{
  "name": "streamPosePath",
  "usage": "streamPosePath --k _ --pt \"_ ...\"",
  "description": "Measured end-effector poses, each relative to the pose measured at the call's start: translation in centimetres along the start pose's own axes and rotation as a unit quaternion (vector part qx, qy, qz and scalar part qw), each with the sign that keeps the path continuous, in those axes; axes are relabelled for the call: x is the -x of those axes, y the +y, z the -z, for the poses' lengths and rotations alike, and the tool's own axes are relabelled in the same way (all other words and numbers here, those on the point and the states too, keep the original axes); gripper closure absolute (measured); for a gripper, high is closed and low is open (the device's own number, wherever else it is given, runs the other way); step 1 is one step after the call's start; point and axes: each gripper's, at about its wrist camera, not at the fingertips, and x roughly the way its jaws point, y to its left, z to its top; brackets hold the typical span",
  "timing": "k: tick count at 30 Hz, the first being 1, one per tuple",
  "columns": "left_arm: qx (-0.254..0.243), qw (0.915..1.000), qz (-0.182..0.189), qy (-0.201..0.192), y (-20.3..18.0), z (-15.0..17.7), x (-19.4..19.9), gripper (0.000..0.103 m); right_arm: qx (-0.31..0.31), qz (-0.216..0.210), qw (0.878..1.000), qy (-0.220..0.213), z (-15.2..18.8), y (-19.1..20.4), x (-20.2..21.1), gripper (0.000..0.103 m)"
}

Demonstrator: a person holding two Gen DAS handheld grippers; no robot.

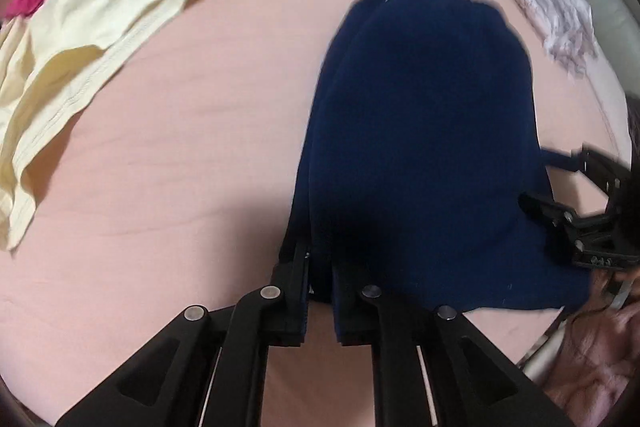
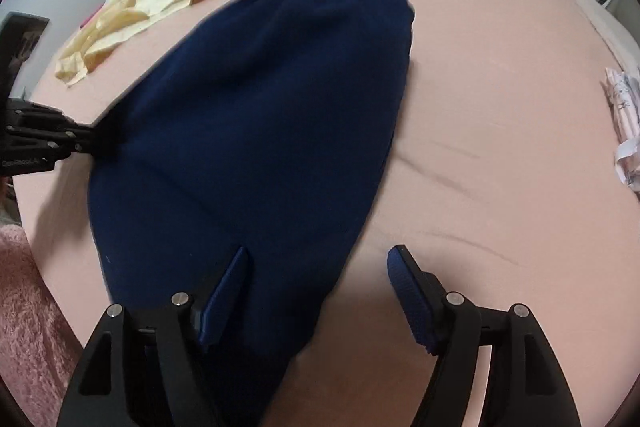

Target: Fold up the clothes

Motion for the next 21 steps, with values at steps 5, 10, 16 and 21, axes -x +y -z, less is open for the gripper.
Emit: streamPosePath --k 5,10,16,21 --pt "0.004 0.9969 -0.021 -0.076 1.0 0.8 3.6 0.024 -0.1 -0.022 0.993 -0.067 2.0 -3.2 5.2 0.025" --pt "0.022 0.9994 0.014 -0.023 1.6 0.5 -0.7 0.072 -0.125 -0.045 0.991 0.006 3.2 -4.1 1.7 0.017" --pt "0.016 0.9984 0.03 -0.045 0.0 1.7 0.3 0.092 -0.066 -0.112 0.991 0.021 2.9 -1.8 2.0 0.096" --pt "0.034 0.9971 0.062 -0.029 -2.7 4.0 1.5 0.092 -0.006 -0.071 0.997 0.042 2.9 -3.9 3.5 0.097"
